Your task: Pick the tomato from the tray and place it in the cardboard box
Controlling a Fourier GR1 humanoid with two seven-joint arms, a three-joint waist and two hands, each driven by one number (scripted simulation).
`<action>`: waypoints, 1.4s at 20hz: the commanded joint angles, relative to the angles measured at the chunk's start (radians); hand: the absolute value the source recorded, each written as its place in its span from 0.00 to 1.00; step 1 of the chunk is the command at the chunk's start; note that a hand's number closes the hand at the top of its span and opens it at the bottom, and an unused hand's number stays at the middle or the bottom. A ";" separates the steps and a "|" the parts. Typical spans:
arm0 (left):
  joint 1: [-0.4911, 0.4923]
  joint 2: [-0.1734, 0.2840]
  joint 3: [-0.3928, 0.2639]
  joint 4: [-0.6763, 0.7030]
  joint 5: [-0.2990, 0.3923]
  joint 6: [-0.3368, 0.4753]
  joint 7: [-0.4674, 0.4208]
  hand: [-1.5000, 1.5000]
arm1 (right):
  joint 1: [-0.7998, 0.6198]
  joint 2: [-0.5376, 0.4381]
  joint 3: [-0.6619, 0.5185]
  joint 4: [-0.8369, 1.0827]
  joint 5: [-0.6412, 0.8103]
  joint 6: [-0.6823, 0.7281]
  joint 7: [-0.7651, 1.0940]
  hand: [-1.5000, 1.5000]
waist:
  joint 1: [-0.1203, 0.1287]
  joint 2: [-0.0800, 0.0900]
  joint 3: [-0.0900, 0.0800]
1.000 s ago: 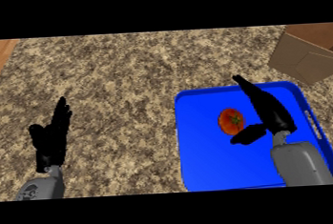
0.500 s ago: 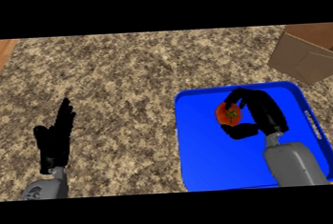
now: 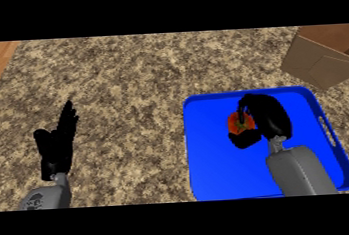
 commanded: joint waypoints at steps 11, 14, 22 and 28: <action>-0.023 -0.002 0.016 0.037 -0.003 0.005 -0.015 0.50 | -0.090 0.020 0.078 -0.447 0.132 0.341 0.378 1.00 | -0.016 0.001 0.003; -0.006 0.007 0.023 0.016 -0.004 0.010 -0.017 0.50 | -0.137 0.038 0.043 -0.578 0.111 0.408 0.443 1.00 | -0.015 0.000 0.003; -0.037 0.021 0.018 -0.006 0.010 -0.021 0.046 0.50 | -0.353 -0.048 -0.171 -0.654 0.049 0.582 0.522 1.00 | -0.006 0.003 0.003; -0.053 -0.004 0.013 0.032 -0.015 0.014 0.010 0.50 | -0.390 -0.173 -0.267 -0.439 0.066 0.415 0.358 1.00 | 0.002 0.007 0.004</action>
